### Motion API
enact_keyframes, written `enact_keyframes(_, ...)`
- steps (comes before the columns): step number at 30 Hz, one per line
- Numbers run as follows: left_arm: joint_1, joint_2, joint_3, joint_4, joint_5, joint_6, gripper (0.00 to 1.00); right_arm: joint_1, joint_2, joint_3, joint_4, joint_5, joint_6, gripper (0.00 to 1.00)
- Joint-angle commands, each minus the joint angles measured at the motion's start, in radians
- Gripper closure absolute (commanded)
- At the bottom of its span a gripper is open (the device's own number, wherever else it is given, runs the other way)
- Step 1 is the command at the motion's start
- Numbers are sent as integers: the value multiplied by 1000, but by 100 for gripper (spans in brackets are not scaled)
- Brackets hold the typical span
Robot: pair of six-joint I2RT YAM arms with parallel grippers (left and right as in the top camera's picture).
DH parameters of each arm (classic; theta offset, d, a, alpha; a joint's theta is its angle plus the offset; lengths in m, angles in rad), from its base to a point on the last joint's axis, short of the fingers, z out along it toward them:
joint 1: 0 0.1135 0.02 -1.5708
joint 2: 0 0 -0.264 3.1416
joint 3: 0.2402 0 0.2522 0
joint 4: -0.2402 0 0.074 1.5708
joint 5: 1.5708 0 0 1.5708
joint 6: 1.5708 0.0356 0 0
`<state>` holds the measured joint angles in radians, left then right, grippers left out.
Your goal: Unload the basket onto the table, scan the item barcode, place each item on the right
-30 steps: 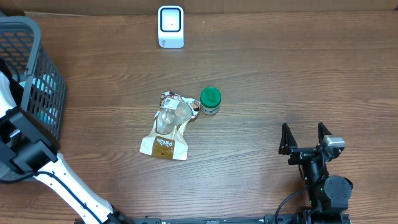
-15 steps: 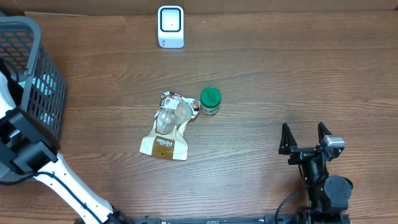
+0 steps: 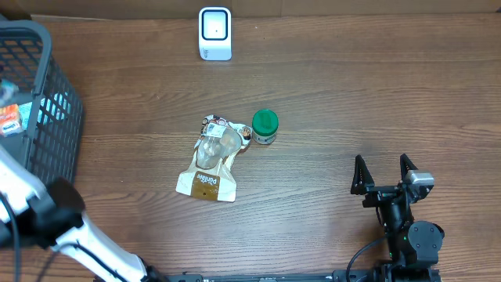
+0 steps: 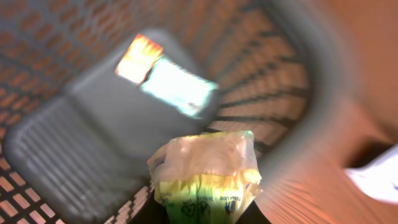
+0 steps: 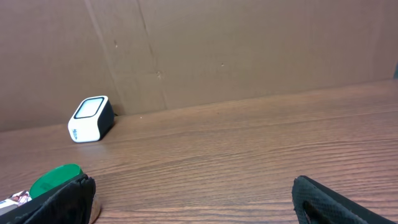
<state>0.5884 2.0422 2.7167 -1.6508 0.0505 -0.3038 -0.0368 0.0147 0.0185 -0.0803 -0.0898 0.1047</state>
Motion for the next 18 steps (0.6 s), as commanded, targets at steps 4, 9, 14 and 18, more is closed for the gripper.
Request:
enact_keyframes(4,-179,-162,18,-39,46,79,95,4,-11,-11,4,-2,-2,0)
enact_keyframes(9,-364,-169,-26,-39,48,125,94,4,-11,-11,4,-1,-2,0)
enact_keyframes(14,-513,-169,-188,-39,-18,124,94,4,-11,-11,4,-2,-2,0)
enact_keyframes(18,-588,-168,-369,-32,-64,94,96,4,-11,-11,4,-2,-2,0)
